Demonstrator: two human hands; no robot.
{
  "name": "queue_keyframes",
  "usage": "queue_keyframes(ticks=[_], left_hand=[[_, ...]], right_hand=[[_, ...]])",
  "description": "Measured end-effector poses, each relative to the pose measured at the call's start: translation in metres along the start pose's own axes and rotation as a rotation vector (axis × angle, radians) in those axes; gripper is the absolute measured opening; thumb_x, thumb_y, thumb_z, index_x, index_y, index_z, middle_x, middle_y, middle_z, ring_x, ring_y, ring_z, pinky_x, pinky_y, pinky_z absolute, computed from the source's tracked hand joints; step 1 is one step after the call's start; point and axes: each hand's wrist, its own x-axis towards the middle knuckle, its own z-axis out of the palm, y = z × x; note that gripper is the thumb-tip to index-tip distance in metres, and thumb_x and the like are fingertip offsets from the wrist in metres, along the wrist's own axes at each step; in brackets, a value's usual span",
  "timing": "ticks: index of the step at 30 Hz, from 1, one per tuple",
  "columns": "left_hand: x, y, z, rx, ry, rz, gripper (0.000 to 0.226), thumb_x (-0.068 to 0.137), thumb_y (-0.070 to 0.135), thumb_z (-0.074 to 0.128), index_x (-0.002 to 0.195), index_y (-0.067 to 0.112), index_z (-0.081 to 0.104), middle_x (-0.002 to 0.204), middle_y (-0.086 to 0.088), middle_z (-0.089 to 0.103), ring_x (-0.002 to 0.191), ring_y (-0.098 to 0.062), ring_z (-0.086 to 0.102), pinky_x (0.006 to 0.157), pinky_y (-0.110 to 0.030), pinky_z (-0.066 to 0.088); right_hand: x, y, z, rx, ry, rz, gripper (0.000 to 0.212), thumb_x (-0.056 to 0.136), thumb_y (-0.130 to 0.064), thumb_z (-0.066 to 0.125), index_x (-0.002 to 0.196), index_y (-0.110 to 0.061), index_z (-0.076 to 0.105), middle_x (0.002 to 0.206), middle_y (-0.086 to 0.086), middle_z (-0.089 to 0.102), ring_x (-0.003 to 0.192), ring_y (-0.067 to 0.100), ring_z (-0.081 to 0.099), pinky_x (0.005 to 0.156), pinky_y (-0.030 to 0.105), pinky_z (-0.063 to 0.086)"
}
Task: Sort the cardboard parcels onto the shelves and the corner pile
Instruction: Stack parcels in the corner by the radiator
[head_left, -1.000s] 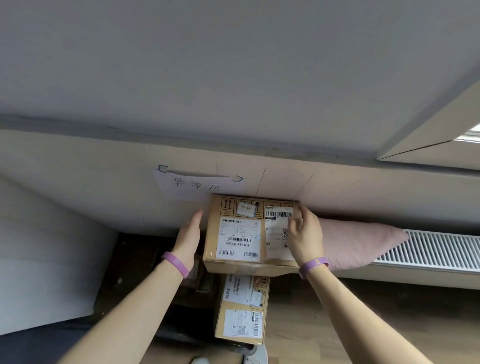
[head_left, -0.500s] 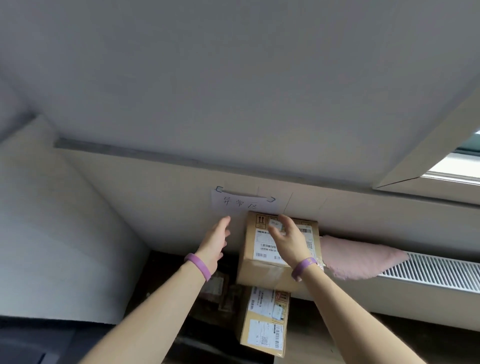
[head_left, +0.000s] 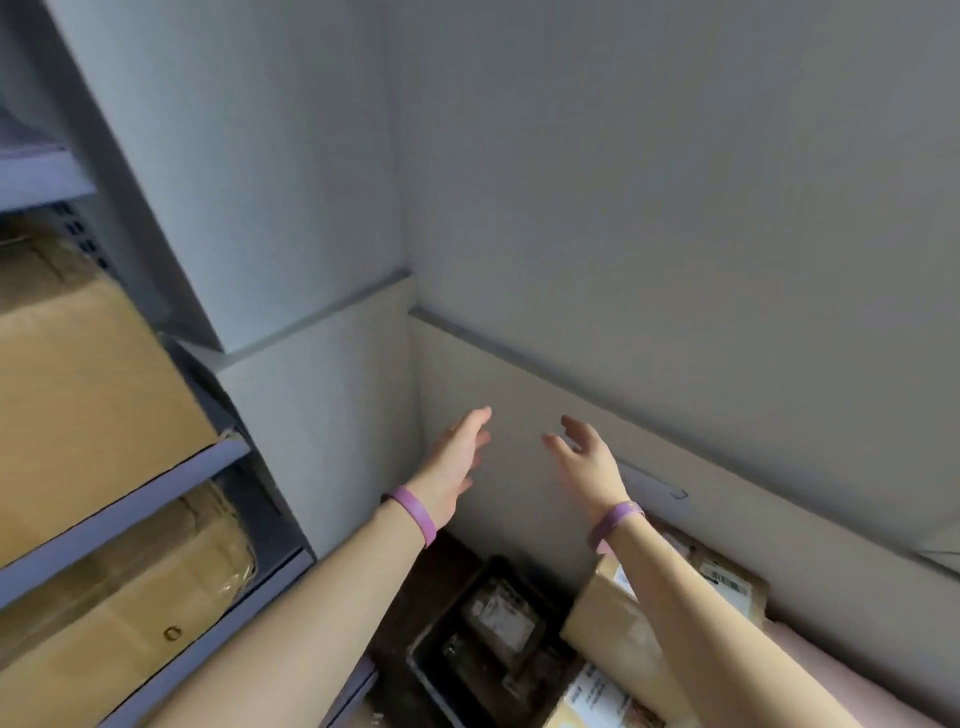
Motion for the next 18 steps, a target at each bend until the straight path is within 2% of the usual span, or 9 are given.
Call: queue_keyframes(ticks=[3, 5, 8, 12, 15, 18], left_hand=[[-0.042, 0.003, -0.034, -0.062, 0.094, 0.049, 0.052, 0.098, 0.052, 0.045, 0.145, 0.030, 0.044, 0.145, 0.005, 0.050, 0.138, -0.022, 0.040, 0.111, -0.042, 0.028], [-0.072, 0.005, -0.057, -0.095, 0.170, 0.096, 0.048, 0.097, 0.052, 0.047, 0.140, 0.031, 0.049, 0.141, 0.006, 0.053, 0.133, -0.020, 0.045, 0.109, -0.041, 0.031], [-0.116, 0.004, -0.093, -0.116, 0.303, 0.167, 0.033, 0.096, 0.051, 0.049, 0.124, 0.035, 0.055, 0.131, 0.007, 0.059, 0.118, -0.016, 0.052, 0.096, -0.037, 0.036], [-0.180, -0.002, -0.147, -0.138, 0.473, 0.249, 0.026, 0.091, 0.054, 0.054, 0.106, 0.034, 0.061, 0.121, 0.007, 0.064, 0.108, -0.014, 0.057, 0.087, -0.033, 0.041], [-0.238, -0.012, -0.191, -0.164, 0.620, 0.288, 0.014, 0.096, 0.049, 0.052, 0.095, 0.036, 0.057, 0.118, 0.007, 0.061, 0.112, -0.016, 0.055, 0.100, -0.037, 0.044], [-0.294, -0.031, -0.237, -0.192, 0.736, 0.305, 0.017, 0.097, 0.051, 0.049, 0.105, 0.037, 0.056, 0.124, 0.008, 0.055, 0.119, -0.017, 0.049, 0.101, -0.037, 0.037]], right_hand=[[-0.029, -0.035, 0.023, 0.017, -0.113, -0.085, 0.052, 0.095, -0.033, 0.057, 0.144, -0.020, 0.046, 0.148, -0.002, 0.047, 0.133, 0.015, 0.047, 0.106, 0.029, 0.040], [-0.050, -0.057, 0.041, 0.047, -0.186, -0.155, 0.053, 0.096, -0.034, 0.057, 0.145, -0.019, 0.045, 0.149, -0.003, 0.047, 0.135, 0.012, 0.045, 0.106, 0.026, 0.038], [-0.088, -0.093, 0.069, 0.093, -0.299, -0.250, 0.052, 0.098, -0.033, 0.057, 0.145, -0.017, 0.045, 0.148, -0.004, 0.047, 0.134, 0.012, 0.045, 0.104, 0.023, 0.036], [-0.143, -0.136, 0.116, 0.141, -0.452, -0.371, 0.048, 0.098, -0.029, 0.057, 0.143, -0.016, 0.046, 0.146, -0.006, 0.049, 0.116, 0.006, 0.049, 0.092, 0.017, 0.033], [-0.187, -0.163, 0.157, 0.138, -0.591, -0.452, 0.048, 0.098, -0.029, 0.057, 0.143, -0.016, 0.046, 0.144, -0.003, 0.050, 0.114, 0.006, 0.049, 0.093, 0.019, 0.035], [-0.238, -0.185, 0.197, 0.159, -0.731, -0.495, 0.047, 0.098, -0.029, 0.056, 0.143, -0.017, 0.046, 0.144, -0.002, 0.049, 0.124, 0.011, 0.050, 0.092, 0.020, 0.035]])
